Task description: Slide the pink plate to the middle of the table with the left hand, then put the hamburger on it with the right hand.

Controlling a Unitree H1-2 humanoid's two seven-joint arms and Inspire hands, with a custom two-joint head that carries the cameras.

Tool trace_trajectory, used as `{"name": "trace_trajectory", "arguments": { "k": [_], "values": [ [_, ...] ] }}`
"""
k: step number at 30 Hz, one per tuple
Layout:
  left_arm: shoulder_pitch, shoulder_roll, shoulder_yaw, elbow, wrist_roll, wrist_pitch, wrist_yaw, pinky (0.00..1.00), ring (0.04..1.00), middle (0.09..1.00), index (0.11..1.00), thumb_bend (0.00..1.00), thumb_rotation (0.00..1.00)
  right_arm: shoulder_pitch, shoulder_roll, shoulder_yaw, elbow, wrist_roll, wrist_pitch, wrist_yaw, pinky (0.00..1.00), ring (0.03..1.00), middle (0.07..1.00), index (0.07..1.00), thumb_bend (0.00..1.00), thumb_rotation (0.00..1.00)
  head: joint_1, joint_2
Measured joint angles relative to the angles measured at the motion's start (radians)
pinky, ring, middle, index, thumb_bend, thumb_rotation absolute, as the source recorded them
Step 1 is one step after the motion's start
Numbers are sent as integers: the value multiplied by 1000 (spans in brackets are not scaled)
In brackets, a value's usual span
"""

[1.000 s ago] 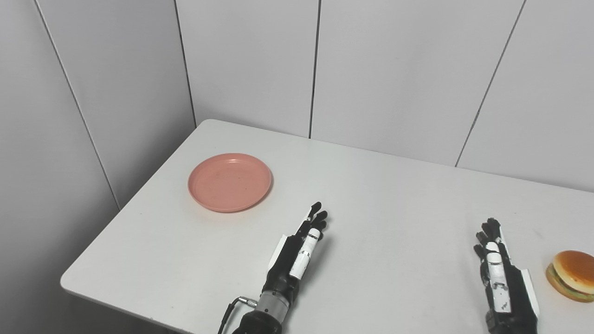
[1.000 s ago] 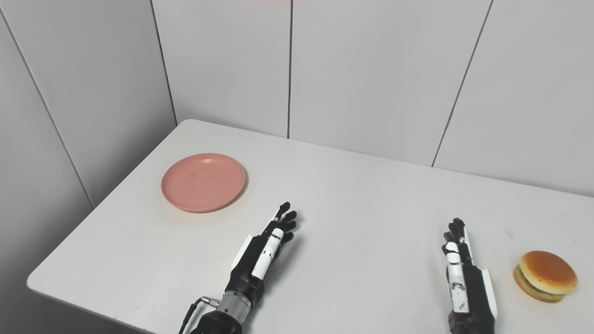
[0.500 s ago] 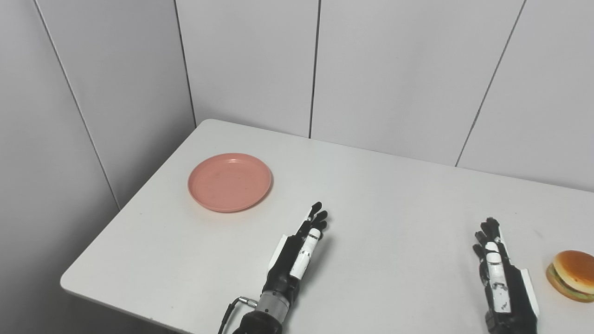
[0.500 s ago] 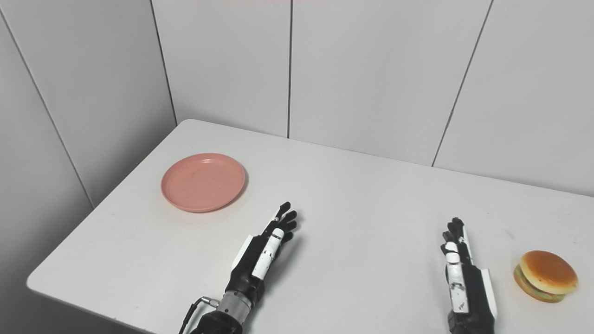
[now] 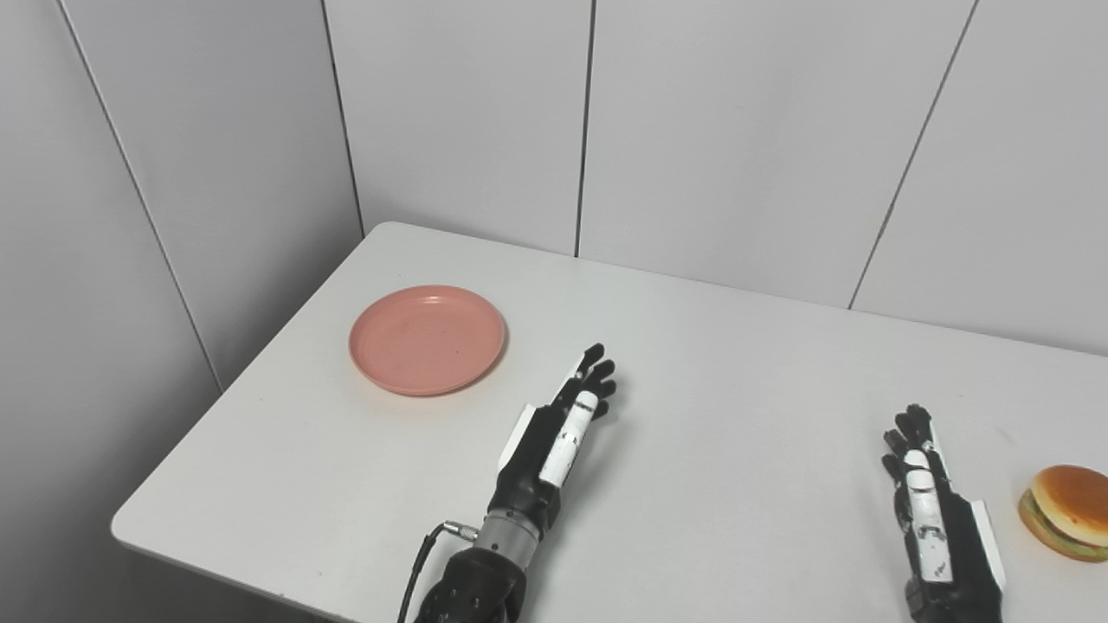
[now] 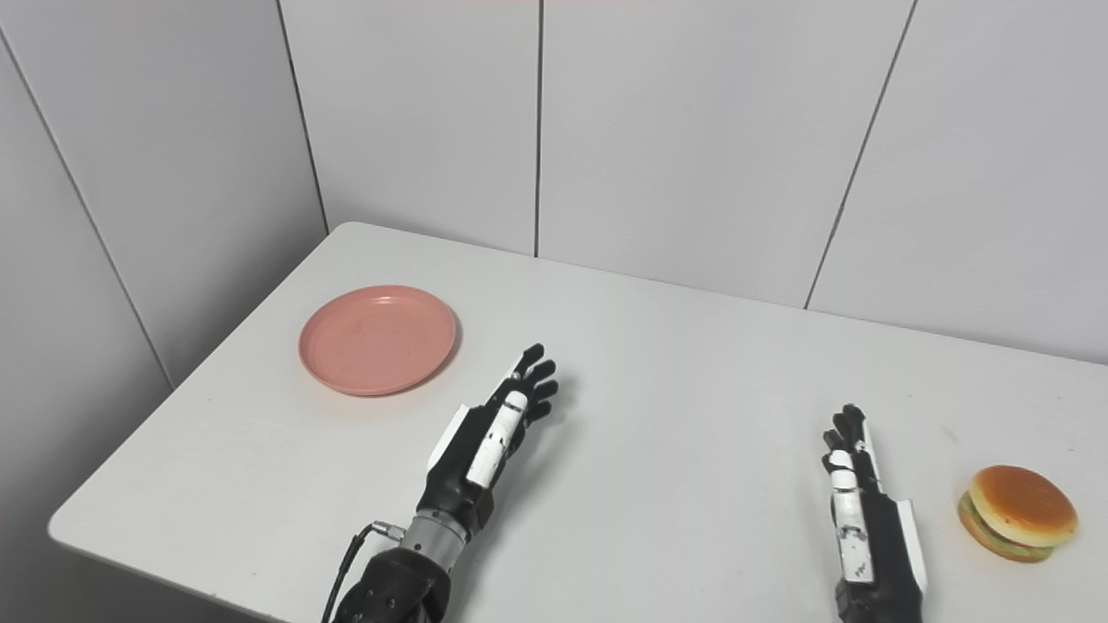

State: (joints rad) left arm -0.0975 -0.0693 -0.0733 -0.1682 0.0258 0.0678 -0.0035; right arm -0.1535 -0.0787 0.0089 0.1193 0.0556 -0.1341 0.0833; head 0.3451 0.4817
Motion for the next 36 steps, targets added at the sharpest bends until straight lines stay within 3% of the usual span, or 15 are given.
{"name": "trace_trajectory", "arguments": {
  "k": [11,19,28,36],
  "values": [
    [-75,35,70,-82,2,55,6,924,912,931,926,450,990,-1,1,-2,1,8,0,-4,1000,984,990,1000,74,1000,17,0],
    [-144,59,151,-123,-10,97,19,918,906,921,910,398,989,-6,0,-2,7,10,0,-3,1000,981,986,996,98,1000,28,0],
    [-236,154,238,-66,-28,94,27,910,899,906,896,436,972,-8,-2,-3,9,13,0,1,1000,988,990,997,97,1000,35,5],
    [-303,219,342,13,-64,93,62,851,854,860,845,390,1000,-8,-2,-6,9,18,0,8,1000,983,988,997,90,1000,40,0]
  ]
}}
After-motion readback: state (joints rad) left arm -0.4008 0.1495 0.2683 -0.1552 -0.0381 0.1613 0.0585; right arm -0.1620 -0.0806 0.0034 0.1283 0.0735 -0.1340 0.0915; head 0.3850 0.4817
